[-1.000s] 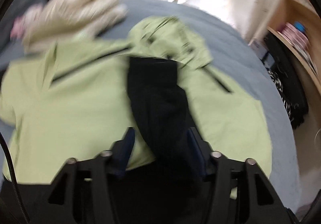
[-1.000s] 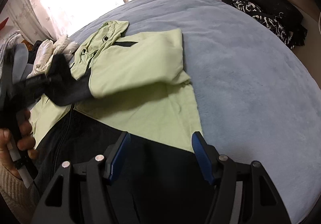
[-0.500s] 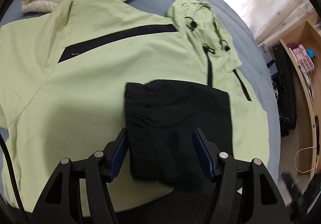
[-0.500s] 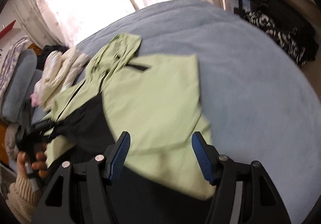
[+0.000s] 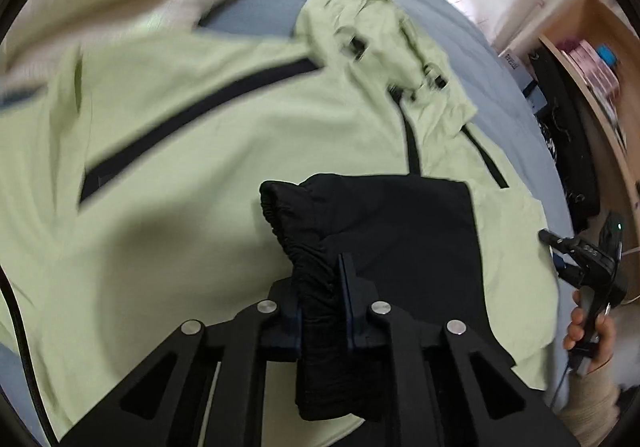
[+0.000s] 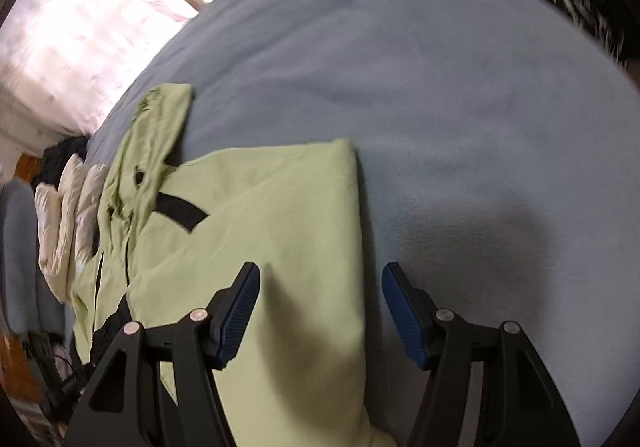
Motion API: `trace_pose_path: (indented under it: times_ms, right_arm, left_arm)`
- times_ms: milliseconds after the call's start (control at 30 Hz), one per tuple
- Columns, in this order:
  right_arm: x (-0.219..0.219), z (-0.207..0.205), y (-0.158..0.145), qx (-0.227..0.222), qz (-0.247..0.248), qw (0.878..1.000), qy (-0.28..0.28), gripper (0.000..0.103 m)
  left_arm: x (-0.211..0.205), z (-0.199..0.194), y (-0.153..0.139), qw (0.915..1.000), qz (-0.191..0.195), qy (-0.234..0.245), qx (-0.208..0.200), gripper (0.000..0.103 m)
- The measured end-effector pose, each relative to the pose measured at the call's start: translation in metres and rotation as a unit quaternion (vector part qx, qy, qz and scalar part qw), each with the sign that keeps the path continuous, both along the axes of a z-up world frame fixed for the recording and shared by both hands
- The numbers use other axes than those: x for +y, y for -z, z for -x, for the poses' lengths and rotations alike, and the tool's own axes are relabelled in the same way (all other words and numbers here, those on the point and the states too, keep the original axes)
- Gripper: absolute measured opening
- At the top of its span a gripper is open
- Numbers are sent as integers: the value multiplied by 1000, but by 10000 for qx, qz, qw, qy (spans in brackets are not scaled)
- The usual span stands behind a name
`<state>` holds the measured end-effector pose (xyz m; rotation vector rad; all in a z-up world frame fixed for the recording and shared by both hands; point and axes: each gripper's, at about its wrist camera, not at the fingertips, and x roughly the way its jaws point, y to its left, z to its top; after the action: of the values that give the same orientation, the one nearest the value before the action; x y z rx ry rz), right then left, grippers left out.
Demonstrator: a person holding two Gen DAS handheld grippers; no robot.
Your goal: Fold large clothes
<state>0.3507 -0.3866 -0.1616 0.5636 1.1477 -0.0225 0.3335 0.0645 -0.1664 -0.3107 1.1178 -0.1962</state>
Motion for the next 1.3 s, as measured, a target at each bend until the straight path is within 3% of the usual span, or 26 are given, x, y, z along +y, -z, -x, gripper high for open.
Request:
trace_pose_path:
  times_ms: [33,167,267,333,400,533,567,700,767,800,833,867,900,933,1100,1200,1300]
  right_arm:
    - [4,-3,1,-9,78,9998,-172,3]
    - [4,4,-23,-775,693,9946,-46,3]
    - [-5,0,-2,-406,942,9946,142,4]
    - [-10,2,5,-217,737,9969,168,8]
    - [-16,12,-1,-189,390,9987,266,17]
    - [-17,46,-19,-318,-171,9992,159,67]
    - [-14,55,-22,-327,-233,9992,80,70]
    - [10,89,-18,-205,-169,9992,-303,70]
    - [23,101,-11,-157,-98,9987,-474,69]
    - [29,102,-9,-160,24,9984,-533,59]
    - [38,101,-8,-123,383,9972,-633,43]
    - [42,102,-8,-94,590,9957,-712,37]
    - [40,106,-9,-155,597,9956,-708,25]
    - [37,110,-12,-263,556,9962,-616,20]
    - [36,115,-2,-152,668,9967,-442,23]
    - [35,117,-20,-107,735,9969,-271,29]
    - [42,125,-45,-352,1194,9920,-229,30]
  left_arm:
    - [-4,-1,-7,9998,-117,31,-184,10]
    - [-19,-6,-28,9936,-630,65,-932,9]
    - [-29,-15,-10,9925,-971,88,-733,12]
    - [-30,-20,6,9933,-1078,109,-404,14]
    - [-23,-19,10,9957,-896,56,-243,24]
    - [4,-9,3,9996,-162,-215,-89,43]
    - [9,-5,2,9996,-75,-274,-91,47]
    - [13,9,9,9998,-88,-166,3,47]
    - [9,17,14,9998,-166,-92,-10,44]
    - [6,20,15,9997,-206,-65,-85,42]
    - [3,21,16,9995,-268,-57,-124,40]
    - [-1,23,15,9994,-322,-38,-142,36]
    - [-5,25,14,9991,-392,4,-139,33]
    - [-8,25,15,9988,-472,20,-121,32]
    - [-9,27,19,9980,-636,35,-6,31]
    - [-4,32,4,9982,-582,17,-107,32]
    - [2,42,-20,9937,-1002,-97,-501,33]
